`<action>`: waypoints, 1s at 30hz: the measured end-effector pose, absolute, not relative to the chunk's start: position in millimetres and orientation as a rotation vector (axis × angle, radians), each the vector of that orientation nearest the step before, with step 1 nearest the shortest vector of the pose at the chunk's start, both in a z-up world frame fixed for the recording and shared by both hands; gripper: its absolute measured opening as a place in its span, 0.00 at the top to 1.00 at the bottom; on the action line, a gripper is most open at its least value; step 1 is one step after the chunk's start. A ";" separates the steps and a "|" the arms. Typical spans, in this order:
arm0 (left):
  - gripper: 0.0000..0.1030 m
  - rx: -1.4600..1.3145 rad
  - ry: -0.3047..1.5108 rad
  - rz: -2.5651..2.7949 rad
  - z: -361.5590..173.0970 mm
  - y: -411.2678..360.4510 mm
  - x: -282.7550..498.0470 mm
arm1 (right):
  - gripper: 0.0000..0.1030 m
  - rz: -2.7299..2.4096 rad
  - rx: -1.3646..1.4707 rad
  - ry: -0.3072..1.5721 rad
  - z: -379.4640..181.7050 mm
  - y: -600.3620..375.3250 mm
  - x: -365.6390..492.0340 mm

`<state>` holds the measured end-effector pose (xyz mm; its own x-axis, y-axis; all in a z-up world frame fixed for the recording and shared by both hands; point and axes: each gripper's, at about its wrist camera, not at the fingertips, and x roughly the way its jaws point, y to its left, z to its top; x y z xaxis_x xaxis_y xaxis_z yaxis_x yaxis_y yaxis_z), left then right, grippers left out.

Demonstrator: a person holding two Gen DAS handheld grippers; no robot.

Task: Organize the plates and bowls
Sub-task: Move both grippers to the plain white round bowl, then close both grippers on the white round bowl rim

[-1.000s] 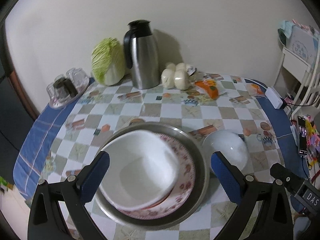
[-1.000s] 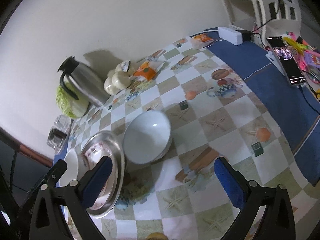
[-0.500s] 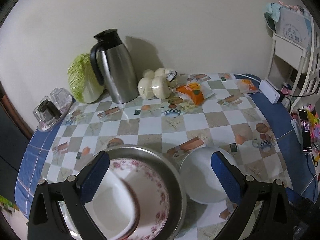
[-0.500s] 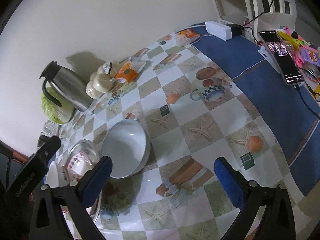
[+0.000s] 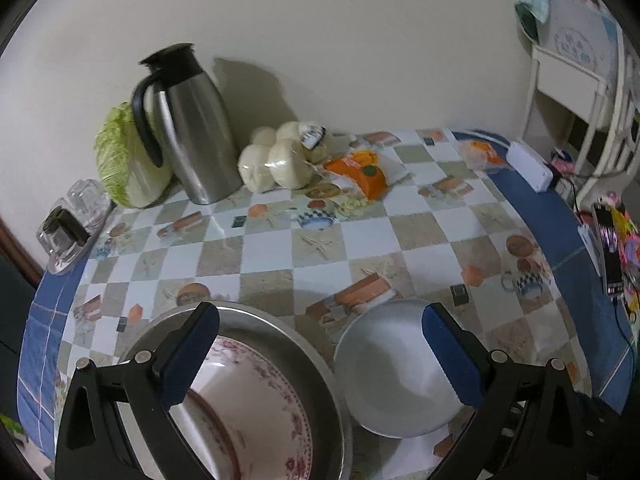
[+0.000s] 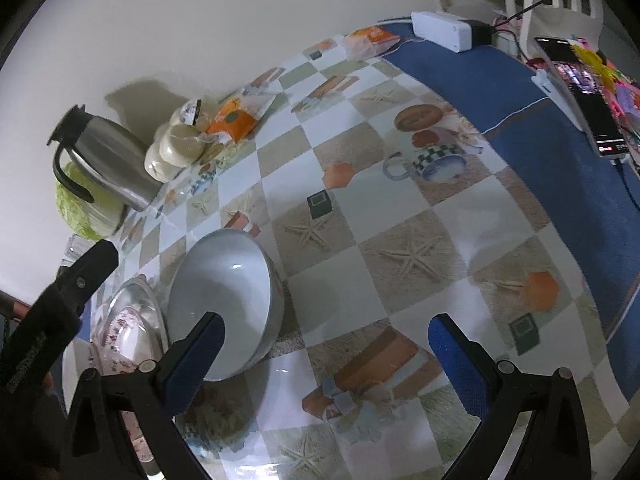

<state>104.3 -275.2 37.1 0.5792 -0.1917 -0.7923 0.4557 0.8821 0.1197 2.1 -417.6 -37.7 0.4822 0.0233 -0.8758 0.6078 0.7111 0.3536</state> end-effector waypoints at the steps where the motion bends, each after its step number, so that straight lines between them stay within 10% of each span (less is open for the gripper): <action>1: 0.02 0.339 0.880 -0.387 35.1 -277.0 104.8 | 0.00 -0.402 0.707 1.029 -40.4 -416.1 5.6; 11: 0.02 0.345 0.915 -0.391 17.1 -282.5 116.5 | 0.06 -0.433 0.705 1.069 -60.0 -409.0 21.6; 22: 0.03 0.317 0.985 -0.436 1.2 -284.2 115.3 | 0.69 -0.365 0.747 1.046 -63.2 -401.5 29.1; 30: 0.07 0.306 0.991 -0.447 0.7 -284.9 115.5 | 0.88 -0.332 0.755 1.017 -58.8 -402.9 28.3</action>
